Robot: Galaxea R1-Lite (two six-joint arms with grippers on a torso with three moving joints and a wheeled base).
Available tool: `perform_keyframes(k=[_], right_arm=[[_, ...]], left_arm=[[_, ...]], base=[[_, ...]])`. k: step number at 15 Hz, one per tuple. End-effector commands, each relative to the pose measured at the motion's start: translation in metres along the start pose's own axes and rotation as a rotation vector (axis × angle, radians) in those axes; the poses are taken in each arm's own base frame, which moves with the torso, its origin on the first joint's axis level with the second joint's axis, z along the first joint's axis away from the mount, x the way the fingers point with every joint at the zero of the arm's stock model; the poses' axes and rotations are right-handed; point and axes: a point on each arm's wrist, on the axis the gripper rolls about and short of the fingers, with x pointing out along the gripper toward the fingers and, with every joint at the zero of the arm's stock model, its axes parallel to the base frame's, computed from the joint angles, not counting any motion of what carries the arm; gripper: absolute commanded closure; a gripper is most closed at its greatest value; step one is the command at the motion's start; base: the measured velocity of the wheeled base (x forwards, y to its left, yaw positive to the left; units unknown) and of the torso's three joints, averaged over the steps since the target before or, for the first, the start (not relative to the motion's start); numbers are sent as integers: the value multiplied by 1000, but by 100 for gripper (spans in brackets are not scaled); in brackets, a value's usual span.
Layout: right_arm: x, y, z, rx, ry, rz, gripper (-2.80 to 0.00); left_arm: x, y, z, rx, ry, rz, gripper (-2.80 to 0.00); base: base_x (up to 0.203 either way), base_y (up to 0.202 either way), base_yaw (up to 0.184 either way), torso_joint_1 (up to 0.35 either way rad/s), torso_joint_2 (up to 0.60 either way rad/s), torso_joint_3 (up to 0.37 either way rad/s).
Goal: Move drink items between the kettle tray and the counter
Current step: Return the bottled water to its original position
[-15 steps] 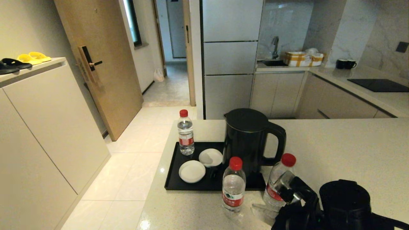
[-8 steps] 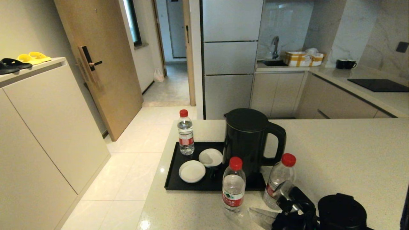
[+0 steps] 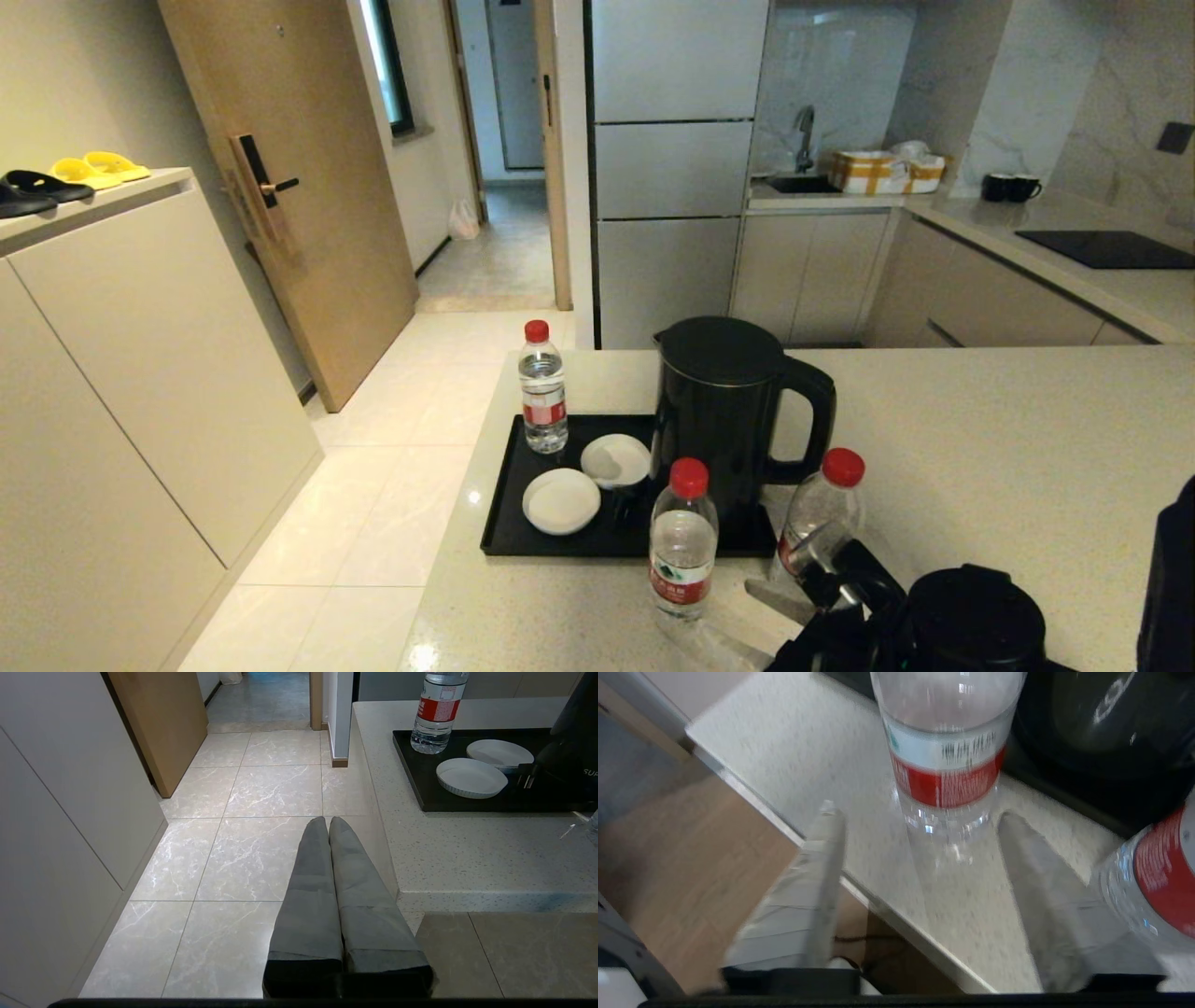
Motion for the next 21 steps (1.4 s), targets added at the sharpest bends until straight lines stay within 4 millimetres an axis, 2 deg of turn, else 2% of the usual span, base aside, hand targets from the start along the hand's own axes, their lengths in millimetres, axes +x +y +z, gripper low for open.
perform_keyframes(k=[1, 8, 21], right_arm=[[5, 1, 4, 5, -27, 3, -280], [25, 1, 6, 8, -57, -1, -280], [66, -17, 5, 16, -75, -63, -280]], left_arm=[[0, 0, 0, 0, 2, 1, 0], [0, 0, 0, 0, 2, 1, 0], [0, 0, 0, 0, 1, 1, 0]], base=[[0, 0, 0, 0, 0, 0], [0, 0, 0, 0, 0, 0], [0, 0, 0, 0, 0, 0]])
